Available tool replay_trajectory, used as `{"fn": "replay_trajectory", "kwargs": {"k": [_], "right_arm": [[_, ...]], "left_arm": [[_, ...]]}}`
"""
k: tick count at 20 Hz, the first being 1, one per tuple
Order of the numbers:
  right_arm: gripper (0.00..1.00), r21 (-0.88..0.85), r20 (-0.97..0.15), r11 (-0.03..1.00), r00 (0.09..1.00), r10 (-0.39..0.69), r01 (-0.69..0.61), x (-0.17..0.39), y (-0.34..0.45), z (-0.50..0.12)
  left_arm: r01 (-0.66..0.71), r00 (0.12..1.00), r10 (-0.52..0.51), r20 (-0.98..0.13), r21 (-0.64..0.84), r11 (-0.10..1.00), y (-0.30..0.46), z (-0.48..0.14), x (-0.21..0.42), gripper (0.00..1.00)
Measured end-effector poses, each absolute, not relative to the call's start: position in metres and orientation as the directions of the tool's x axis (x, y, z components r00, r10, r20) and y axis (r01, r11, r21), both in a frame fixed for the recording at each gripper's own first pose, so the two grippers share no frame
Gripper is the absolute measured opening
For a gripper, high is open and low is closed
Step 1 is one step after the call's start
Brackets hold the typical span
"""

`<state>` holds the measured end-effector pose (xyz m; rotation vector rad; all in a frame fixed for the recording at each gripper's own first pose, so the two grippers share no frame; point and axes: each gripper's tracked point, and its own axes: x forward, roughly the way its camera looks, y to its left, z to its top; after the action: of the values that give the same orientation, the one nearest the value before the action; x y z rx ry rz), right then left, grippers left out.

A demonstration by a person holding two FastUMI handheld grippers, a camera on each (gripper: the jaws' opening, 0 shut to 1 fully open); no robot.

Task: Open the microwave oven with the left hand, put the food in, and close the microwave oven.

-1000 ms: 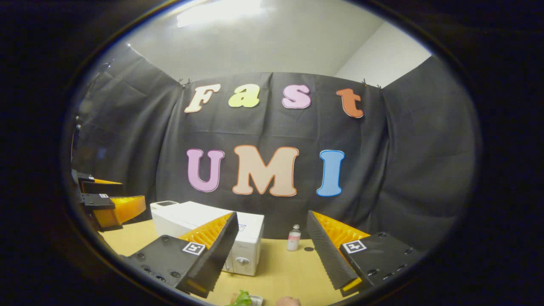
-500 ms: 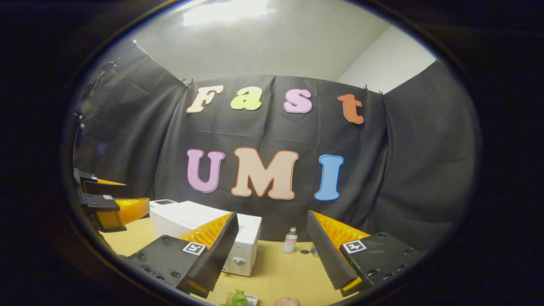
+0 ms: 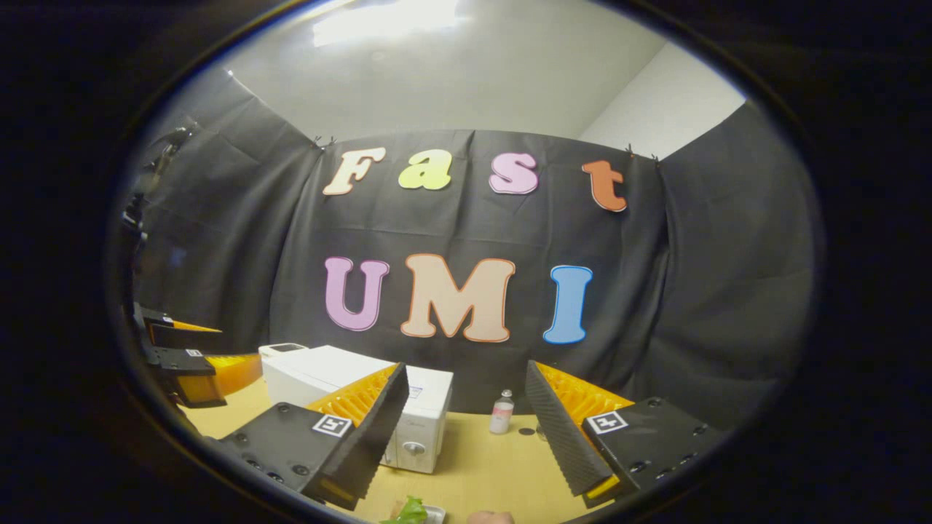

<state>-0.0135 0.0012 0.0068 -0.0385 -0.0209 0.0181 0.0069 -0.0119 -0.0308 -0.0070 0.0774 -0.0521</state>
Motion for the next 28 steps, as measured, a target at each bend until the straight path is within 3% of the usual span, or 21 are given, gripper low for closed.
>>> {"fn": "replay_trajectory", "kwargs": {"k": [6, 11, 12, 13, 21, 24, 25, 26, 28], "right_arm": [[0.97, 0.045, 0.025, 0.998, 0.999, 0.046, -0.047, -0.016, 0.003, 0.01], [0.96, -0.045, 0.027, 0.999, 0.999, 0.019, -0.018, -0.028, -0.016, 0.008], [1.0, -0.054, 0.024, 0.999, 1.0, 0.007, -0.006, -0.031, -0.022, 0.008], [0.96, -0.054, 0.021, 0.999, 1.0, -0.004, 0.005, -0.033, -0.027, 0.008], [0.96, -0.057, 0.002, 0.994, 0.995, -0.096, 0.096, -0.049, -0.061, 0.004], [1.0, -0.059, -0.001, 0.991, 0.993, -0.122, 0.122, -0.054, -0.069, 0.006], [0.96, -0.064, -0.004, 0.99, 0.992, -0.129, 0.129, -0.054, -0.072, 0.005], [0.96, -0.071, -0.013, 0.988, 0.99, -0.139, 0.138, -0.054, -0.075, 0.002], [0.96, -0.069, -0.023, 0.987, 0.989, -0.144, 0.142, -0.057, -0.079, -0.001]], "left_arm": [[0.125, 0.983, -0.122, -0.139, 0.009, 0.992, -0.038, -0.098, 0.035, 0.98], [0.22, 0.949, -0.208, -0.236, 0.024, 0.975, -0.08, -0.165, 0.069, 0.98], [0.225, 0.942, -0.216, -0.258, 0.008, 0.974, -0.085, -0.18, 0.077, 0.98], [0.226, 0.932, -0.215, -0.291, 0.006, 0.974, -0.091, -0.191, 0.086, 0.98], [0.249, 0.874, -0.2, -0.444, 0.055, 0.967, -0.115, -0.253, 0.14, 0.99], [0.24, 0.867, -0.198, -0.458, 0.035, 0.97, -0.119, -0.261, 0.149, 0.99], [0.242, 0.861, -0.198, -0.469, 0.036, 0.97, -0.12, -0.265, 0.152, 1.0], [0.251, 0.856, -0.204, -0.476, 0.037, 0.967, -0.123, -0.268, 0.154, 0.99], [0.253, 0.853, -0.199, -0.482, 0.048, 0.966, -0.122, -0.27, 0.159, 0.83]]}}
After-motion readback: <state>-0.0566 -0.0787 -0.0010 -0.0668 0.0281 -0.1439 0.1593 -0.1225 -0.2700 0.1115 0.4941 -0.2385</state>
